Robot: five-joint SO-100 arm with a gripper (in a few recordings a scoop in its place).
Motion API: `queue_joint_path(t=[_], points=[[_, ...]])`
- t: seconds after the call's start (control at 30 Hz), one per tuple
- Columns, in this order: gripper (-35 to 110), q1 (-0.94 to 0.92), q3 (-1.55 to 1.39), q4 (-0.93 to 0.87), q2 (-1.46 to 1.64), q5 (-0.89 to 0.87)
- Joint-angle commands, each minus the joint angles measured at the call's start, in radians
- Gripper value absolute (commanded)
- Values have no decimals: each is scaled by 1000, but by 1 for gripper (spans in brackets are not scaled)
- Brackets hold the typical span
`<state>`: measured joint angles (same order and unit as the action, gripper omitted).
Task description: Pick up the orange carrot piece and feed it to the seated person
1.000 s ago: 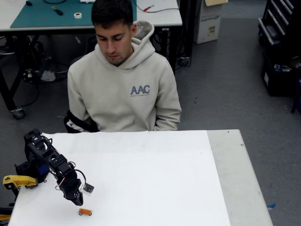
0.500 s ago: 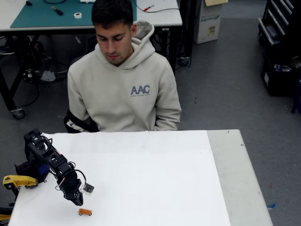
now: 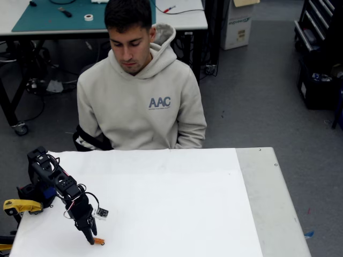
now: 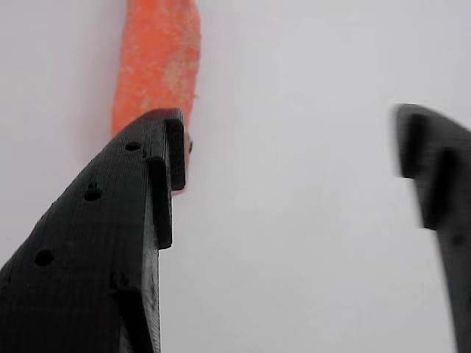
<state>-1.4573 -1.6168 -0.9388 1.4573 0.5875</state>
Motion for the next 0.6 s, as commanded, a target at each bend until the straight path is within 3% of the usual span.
queue_joint_path(t=[0.0,0.57], points=[[37,-25,48,6,32,12],[39,-25,48,6,-80,11]])
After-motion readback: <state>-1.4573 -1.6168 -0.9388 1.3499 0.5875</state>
